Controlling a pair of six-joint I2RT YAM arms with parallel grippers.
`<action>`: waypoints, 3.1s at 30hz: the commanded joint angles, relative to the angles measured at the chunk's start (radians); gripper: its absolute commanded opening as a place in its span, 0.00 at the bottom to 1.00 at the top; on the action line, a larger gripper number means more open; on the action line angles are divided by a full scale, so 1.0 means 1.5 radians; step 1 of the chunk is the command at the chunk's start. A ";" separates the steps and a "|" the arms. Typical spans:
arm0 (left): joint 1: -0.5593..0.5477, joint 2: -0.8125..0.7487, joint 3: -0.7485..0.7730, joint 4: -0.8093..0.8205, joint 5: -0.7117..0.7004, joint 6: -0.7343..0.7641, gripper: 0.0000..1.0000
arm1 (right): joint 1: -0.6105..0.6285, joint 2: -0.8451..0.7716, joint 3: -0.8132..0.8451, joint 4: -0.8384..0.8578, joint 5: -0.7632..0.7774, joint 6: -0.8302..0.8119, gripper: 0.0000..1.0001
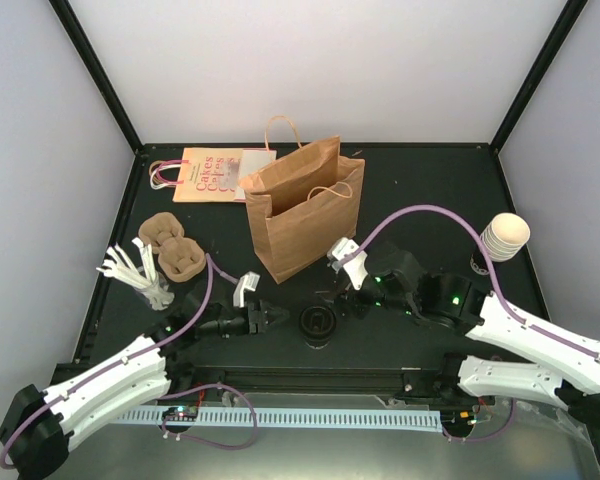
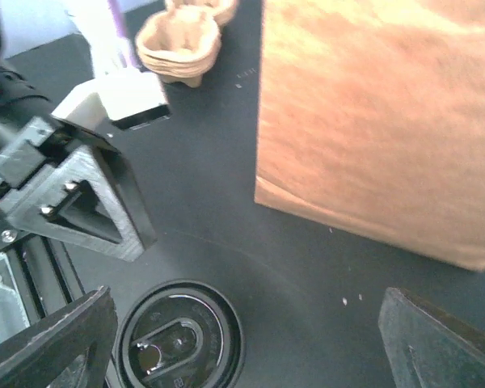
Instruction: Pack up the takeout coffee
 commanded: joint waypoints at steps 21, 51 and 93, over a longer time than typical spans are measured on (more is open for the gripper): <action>0.000 0.048 -0.022 0.093 0.070 -0.041 0.49 | -0.001 0.162 0.072 -0.184 -0.266 -0.552 0.93; -0.002 0.081 -0.029 0.113 0.068 -0.036 0.49 | -0.035 0.325 0.157 -0.243 -0.246 -0.565 1.00; -0.003 0.074 -0.030 0.098 0.065 -0.029 0.49 | -0.035 0.372 0.175 -0.261 -0.230 -0.531 0.91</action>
